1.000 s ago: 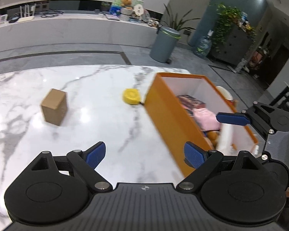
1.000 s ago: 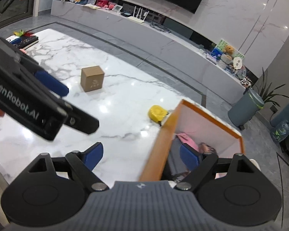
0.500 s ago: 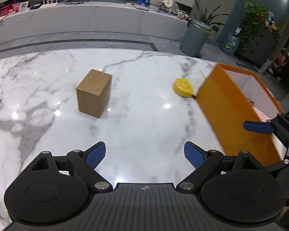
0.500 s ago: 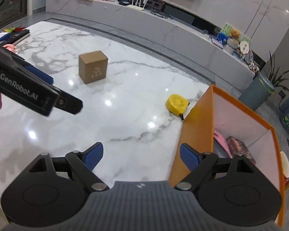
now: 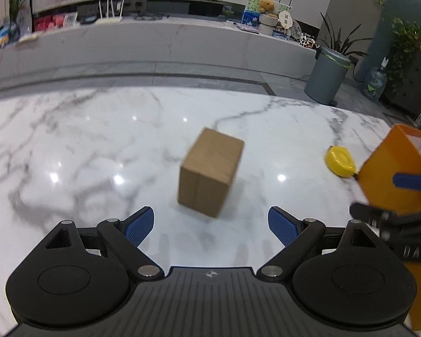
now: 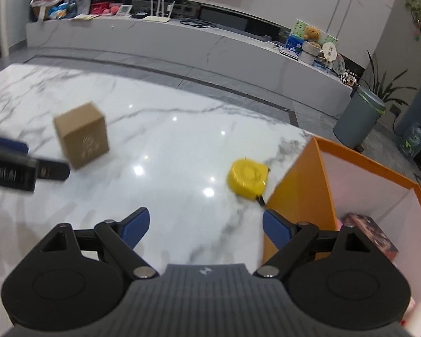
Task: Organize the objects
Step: 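Withdraw both grippers from the box toward the brown box and tape measure, then grasp the brown cardboard box with the left gripper while the right grasps the yellow tape measure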
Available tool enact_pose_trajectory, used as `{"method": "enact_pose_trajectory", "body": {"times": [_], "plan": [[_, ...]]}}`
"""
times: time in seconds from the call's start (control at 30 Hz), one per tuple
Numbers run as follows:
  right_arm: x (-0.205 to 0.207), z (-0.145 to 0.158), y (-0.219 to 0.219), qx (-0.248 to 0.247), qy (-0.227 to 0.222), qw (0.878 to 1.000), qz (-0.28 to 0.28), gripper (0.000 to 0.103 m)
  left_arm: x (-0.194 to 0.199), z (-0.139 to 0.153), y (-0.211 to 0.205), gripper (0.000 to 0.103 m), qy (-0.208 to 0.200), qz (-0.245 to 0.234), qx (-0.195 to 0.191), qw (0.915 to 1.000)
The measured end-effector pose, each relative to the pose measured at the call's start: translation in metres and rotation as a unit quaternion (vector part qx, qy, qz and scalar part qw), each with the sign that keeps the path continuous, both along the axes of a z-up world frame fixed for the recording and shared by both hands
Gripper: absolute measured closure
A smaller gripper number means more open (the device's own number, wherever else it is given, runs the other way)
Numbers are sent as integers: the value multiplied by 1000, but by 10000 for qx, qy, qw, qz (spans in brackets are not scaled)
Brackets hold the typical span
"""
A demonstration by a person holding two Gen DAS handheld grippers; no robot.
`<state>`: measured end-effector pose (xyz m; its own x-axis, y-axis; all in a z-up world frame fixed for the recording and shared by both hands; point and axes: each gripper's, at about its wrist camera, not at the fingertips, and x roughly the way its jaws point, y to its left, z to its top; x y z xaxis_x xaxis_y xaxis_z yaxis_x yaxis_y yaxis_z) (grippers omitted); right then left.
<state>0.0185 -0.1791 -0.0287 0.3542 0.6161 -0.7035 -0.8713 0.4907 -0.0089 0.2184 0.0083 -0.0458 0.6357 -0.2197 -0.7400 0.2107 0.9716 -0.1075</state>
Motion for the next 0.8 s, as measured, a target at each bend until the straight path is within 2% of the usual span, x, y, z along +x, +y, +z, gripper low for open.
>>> {"method": "enact_pose_trajectory", "body": {"times": [0.17, 0.33, 0.47, 0.5, 0.6, 0.8], "plan": [[19, 4, 34, 66, 232, 9996, -117, 15, 14, 2, -2, 0, -167, -156, 265, 9994], [42, -1, 64, -49, 622, 9963, -588, 15, 24, -1, -6, 0, -212, -237, 346, 9989], [56, -9, 79, -181, 548, 9956, -735, 17, 30, -4, -8, 0, -197, -288, 342, 9988], [57, -12, 82, -195, 502, 9972, -514, 18, 31, -5, -9, 0, -202, -310, 358, 9987], [57, -16, 90, -323, 359, 9981, -373, 19, 34, -6, -11, 0, -226, -337, 402, 9984], [58, -27, 113, -575, -21, 9977, -371, 18, 39, -7, -11, 0, -228, -281, 399, 9985]]}}
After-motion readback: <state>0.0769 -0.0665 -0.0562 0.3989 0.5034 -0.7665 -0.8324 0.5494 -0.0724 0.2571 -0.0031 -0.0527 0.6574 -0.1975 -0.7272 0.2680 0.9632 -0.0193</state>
